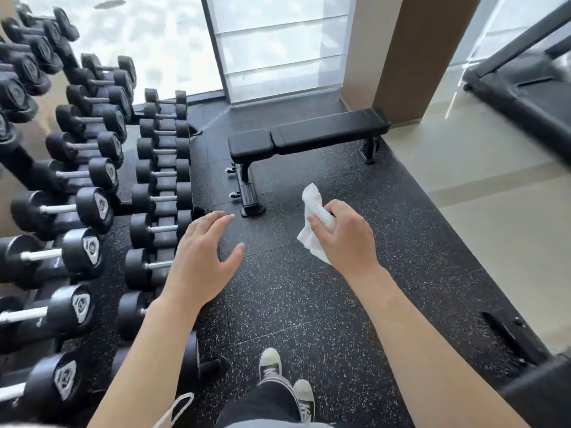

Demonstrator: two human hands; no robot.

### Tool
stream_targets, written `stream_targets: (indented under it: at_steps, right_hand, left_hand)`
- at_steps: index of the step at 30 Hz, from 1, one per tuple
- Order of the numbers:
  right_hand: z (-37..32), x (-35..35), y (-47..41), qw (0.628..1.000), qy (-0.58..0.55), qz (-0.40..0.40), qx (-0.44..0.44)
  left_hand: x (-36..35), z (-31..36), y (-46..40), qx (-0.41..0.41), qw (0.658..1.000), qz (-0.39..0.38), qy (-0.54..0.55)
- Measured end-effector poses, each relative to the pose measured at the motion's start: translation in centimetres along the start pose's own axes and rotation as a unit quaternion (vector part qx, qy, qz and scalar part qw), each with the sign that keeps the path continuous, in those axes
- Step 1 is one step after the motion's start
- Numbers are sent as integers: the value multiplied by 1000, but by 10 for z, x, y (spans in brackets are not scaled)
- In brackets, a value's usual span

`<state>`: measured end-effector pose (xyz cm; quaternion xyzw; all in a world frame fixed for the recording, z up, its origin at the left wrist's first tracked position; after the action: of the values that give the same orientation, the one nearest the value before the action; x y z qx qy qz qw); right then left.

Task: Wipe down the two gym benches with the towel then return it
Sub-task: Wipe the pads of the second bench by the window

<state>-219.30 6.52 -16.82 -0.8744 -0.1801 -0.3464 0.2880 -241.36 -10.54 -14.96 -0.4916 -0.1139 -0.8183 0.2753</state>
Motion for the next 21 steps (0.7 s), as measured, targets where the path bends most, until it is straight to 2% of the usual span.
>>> stream_targets:
  at_steps: [10, 21]
  right_hand:
    - [47, -4, -76, 999, 29, 19, -28]
    - [64, -102, -252, 998, 48, -34, -8]
  left_hand:
    - [-35, 20, -107, -36, 999, -18, 32]
    - [-39, -41, -284, 6, 999, -1, 52]
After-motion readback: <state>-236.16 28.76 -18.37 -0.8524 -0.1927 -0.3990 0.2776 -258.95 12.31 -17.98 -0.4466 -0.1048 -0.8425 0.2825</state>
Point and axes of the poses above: each hand's wrist, its own y-axis away from the middle knuckle, its own x-axis out of the back of the hand, z = x × y, the point moved 7 cm from there along -y, towards the middle knuckle, and after that the axes turned 10 degrees about x, right-handed, at the moved point
